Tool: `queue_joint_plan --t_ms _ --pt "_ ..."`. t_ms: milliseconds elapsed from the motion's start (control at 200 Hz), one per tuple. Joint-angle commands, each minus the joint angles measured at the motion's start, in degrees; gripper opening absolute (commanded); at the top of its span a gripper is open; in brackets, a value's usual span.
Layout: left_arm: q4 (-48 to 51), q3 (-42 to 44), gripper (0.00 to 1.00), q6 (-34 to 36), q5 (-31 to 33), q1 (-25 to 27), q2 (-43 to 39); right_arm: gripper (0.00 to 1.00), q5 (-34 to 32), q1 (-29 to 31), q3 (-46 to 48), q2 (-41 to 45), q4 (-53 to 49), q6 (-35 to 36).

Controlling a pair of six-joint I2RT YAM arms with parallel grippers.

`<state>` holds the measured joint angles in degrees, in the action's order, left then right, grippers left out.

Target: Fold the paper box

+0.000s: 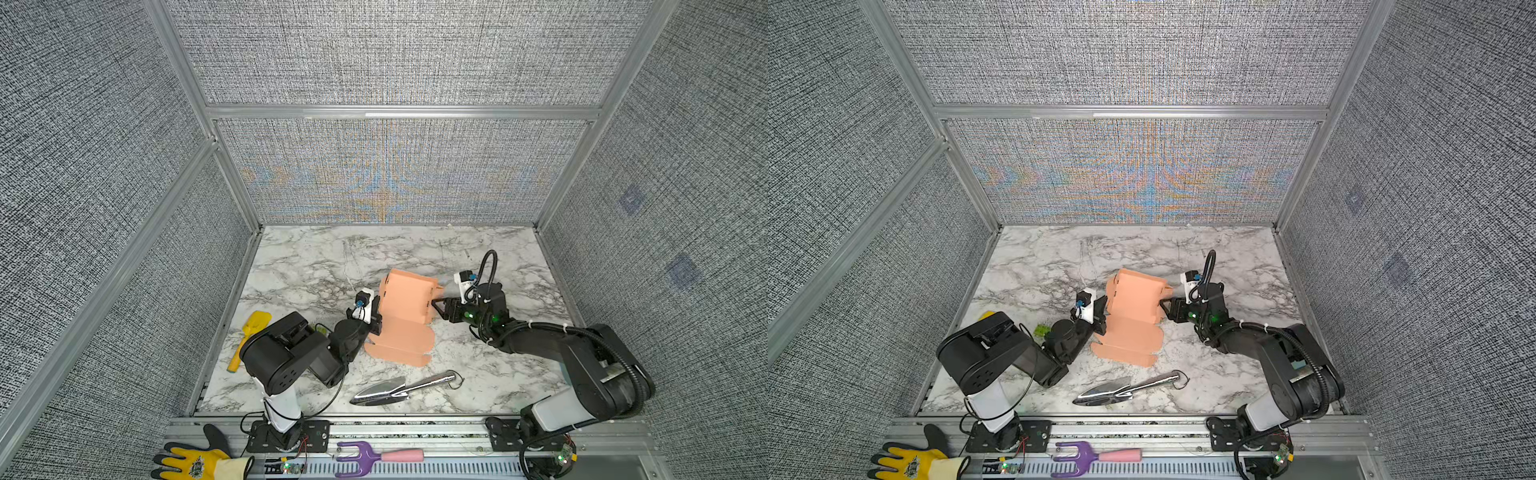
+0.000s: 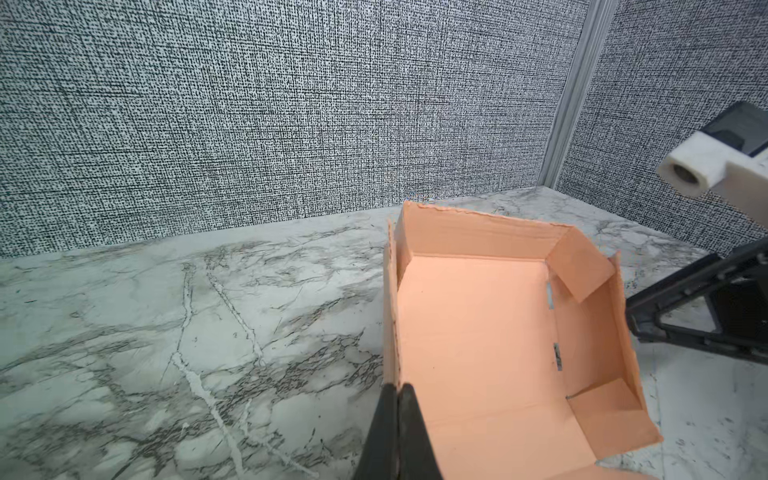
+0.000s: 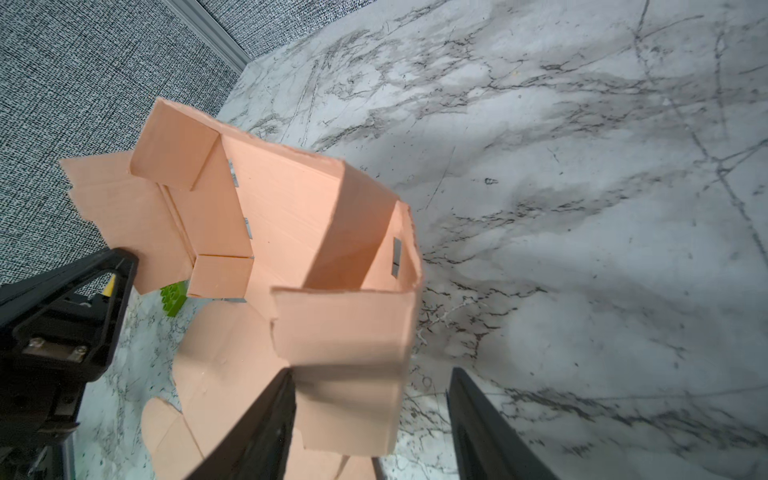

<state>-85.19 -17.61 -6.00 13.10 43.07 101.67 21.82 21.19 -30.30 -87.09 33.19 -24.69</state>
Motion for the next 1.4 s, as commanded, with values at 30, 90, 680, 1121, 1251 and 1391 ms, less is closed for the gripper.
queue_joint_plan --t_ms 30,90,680,1121,1251,1391 --pt "-0.20 0.02 0.00 0.03 -0.58 0.09 -0.51 0.68 -0.29 0.43 0.27 -0.34 2.75 1.34" --pt "-0.01 -0.10 0.00 0.02 -0.53 0.09 -0.67 0.70 -0.85 0.54 0.17 -0.84 2.90 1.61" --pt "5.09 -2.54 0.00 0.76 0.72 0.78 -0.94 0.70 -6.84 4.78 -1.75 3.61 -1.17 -0.02" --pt "3.08 -0.87 0.00 2.43 1.04 1.59 -1.40 0.70 -12.67 6.21 -3.78 3.63 -6.61 2.37" --pt "-0.13 0.47 0.00 1.83 0.98 1.53 -1.06 0.70 -12.57 6.23 -4.35 4.53 -8.00 4.11" --pt "-7.12 2.90 0.00 1.78 0.34 1.57 0.29 0.70 -12.55 6.30 -4.17 5.17 -7.68 4.80"
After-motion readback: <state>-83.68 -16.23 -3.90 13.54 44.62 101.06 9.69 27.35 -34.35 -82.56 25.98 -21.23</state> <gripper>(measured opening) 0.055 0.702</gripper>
